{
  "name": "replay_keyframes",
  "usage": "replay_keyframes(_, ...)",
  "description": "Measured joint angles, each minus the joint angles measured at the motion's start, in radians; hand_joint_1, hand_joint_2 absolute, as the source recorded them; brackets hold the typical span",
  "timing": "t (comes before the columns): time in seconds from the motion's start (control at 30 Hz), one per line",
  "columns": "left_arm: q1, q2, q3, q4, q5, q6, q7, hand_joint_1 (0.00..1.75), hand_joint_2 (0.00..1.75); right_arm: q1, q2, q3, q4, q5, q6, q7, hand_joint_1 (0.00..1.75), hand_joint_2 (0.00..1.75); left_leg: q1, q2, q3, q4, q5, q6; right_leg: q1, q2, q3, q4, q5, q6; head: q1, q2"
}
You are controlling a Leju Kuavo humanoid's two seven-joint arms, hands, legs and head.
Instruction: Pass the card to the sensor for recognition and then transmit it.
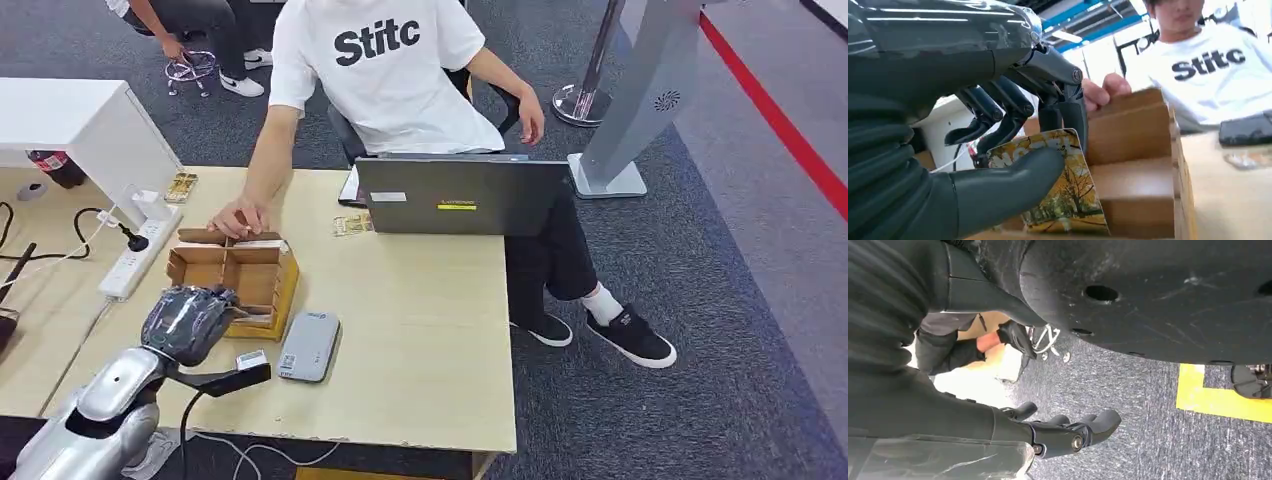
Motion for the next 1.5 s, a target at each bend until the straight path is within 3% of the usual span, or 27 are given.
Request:
replay_keyframes(0.23, -0.029, -0.05, 0.021, -0.015, 0.067, 0.228, 0.028, 1.75, 1.75, 0.0, 0.0, 0.001, 0.0, -0.006, -0.008, 0.003, 0.0, 1.75, 0.0, 0.0, 0.0, 0.0, 0.0, 0.0, 0.0, 0.0, 0.0, 0.0, 0.0, 0.0, 0.0, 0.0)
replay_keyframes(0.3, -0.047, -0.067, 0.04, -0.025, 0.101, 0.251, 0.028, 1.75, 1.75, 0.0, 0.0, 0.002, 0.0, -0.007, -0.011, 0.003, 0.0, 1.75, 0.0, 0.0, 0.0, 0.0, 0.0, 0.0, 0.0, -0.001, 0.0, 0.0, 0.001, -0.001, 0.0, 0.0)
replay_keyframes(0.57, -0.076, -0.101, 0.077, -0.039, 0.139, 0.244, 0.027, 1.75, 1.75, 0.0, 0.001, 0.006, 0.0, -0.007, -0.013, 0.001, 0.0, 1.75, 0.0, 0.0, 0.0, 0.0, 0.001, -0.001, 0.0, 0.0, 0.0, 0.0, 0.001, -0.001, 0.0, 0.0)
replay_keyframes(1.0, -0.107, -0.116, 0.102, -0.038, 0.162, 0.224, 0.026, 1.75, 1.75, 0.0, 0.001, 0.006, 0.0, -0.011, -0.011, 0.001, 0.0, 1.75, 0.0, 0.0, 0.0, 0.0, 0.001, -0.001, 0.0, 0.0, 0.0, 0.0, 0.001, -0.001, 0.0, 0.0)
replay_keyframes(1.03, -0.107, -0.117, 0.103, -0.038, 0.163, 0.223, 0.026, 0.42, 1.75, -0.001, 0.001, 0.006, 0.0, -0.011, -0.011, 0.002, 0.0, 1.75, 0.0, 0.0, 0.0, 0.0, 0.001, -0.001, 0.0, 0.0, 0.0, 0.0, 0.001, -0.001, 0.0, 0.0)
replay_keyframes(1.07, -0.107, -0.117, 0.104, -0.038, 0.163, 0.222, 0.026, 0.0, 1.75, 0.0, 0.001, 0.006, 0.0, -0.012, -0.011, 0.002, 0.0, 1.75, 0.0, 0.0, 0.0, 0.0, 0.001, -0.001, 0.0, 0.0, 0.0, 0.0, 0.001, -0.001, 0.0, 0.0)
replay_keyframes(1.3, -0.098, -0.124, 0.106, -0.049, 0.163, 0.228, 0.027, 0.0, 1.75, -0.001, 0.003, 0.006, 0.0, -0.015, -0.011, 0.003, 0.0, 1.75, 0.0, -0.001, -0.001, 0.0, 0.001, -0.001, 0.0, 0.0, 0.0, 0.0, 0.001, -0.001, 0.0, 0.0)
replay_keyframes(1.5, 0.018, -0.161, 0.14, -0.169, 0.246, 0.352, -0.058, 0.0, 1.75, 0.001, 0.006, 0.006, 0.0, -0.04, -0.019, 0.0, 0.0, 1.75, 0.0, 0.0, -0.001, 0.0, 0.001, -0.001, 0.0, 0.0, -0.001, 0.0, 0.001, -0.001, 0.0, 0.0)
